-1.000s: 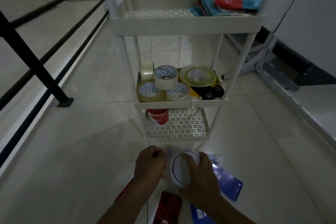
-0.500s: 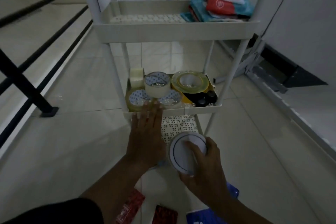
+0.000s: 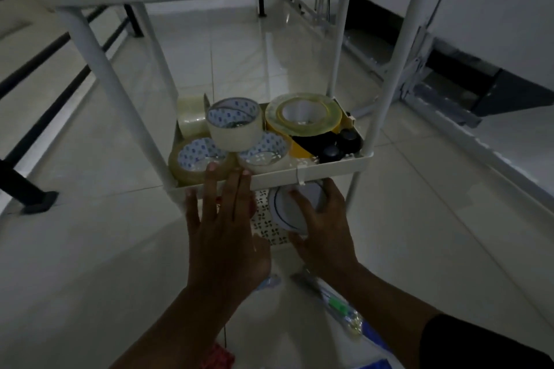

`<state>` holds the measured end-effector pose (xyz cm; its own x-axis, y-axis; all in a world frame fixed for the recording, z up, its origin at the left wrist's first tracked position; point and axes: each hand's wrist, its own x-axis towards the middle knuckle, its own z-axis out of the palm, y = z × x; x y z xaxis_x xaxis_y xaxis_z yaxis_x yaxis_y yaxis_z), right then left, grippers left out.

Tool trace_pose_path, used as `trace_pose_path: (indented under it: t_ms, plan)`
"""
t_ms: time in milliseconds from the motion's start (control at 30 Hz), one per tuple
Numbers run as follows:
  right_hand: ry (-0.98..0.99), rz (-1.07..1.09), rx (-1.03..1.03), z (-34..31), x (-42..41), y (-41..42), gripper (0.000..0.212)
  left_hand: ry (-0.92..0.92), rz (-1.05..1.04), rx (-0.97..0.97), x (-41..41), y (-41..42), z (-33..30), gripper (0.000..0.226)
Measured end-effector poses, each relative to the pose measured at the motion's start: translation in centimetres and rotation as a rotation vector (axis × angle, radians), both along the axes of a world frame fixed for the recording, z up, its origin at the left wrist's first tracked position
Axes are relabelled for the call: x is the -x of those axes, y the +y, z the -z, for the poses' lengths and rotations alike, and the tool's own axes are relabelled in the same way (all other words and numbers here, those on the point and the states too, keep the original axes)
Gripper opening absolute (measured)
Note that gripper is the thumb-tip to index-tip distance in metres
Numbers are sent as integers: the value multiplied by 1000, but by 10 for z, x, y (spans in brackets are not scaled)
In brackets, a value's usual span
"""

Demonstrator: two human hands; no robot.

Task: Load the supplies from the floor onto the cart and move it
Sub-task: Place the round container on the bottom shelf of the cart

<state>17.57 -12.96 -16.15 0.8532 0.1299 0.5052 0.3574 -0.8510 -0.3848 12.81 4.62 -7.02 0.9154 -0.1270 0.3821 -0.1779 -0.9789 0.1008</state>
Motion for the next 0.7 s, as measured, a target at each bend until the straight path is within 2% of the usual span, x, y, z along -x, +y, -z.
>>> trace_pose_path:
  t_ms: [67, 167, 267, 333, 467, 500, 600, 633, 700]
  plan:
    - [-15, 37, -55, 0, -11, 7, 84, -75, 8, 7, -2, 1, 6, 99]
    - [-9, 104, -140, -3, -37, 12, 74, -130, -3, -1, -5, 2, 12, 97]
    - [232, 168, -159, -1, -64, 10, 64, -147, -13, -7, -6, 1, 15, 98]
    - [270, 212, -112, 3, -76, 11, 57, -158, -22, -10, -7, 1, 16, 100]
    - [163, 222, 171, 12, -95, 17, 59, -175, -55, 11, -9, -3, 17, 96]
    - [190, 217, 175, 13, -98, 17, 60, -174, -61, 12, -10, -4, 17, 96]
    - [333, 206, -22, 7, -98, 17, 49, -179, -63, -2, -10, -3, 19, 96]
    - [388, 176, -8, 6, -98, 18, 45, -180, -65, -6, -11, -3, 20, 96]
    - [500, 207, 134, 2, -96, 20, 60, -182, -67, -7, -11, -2, 22, 97]
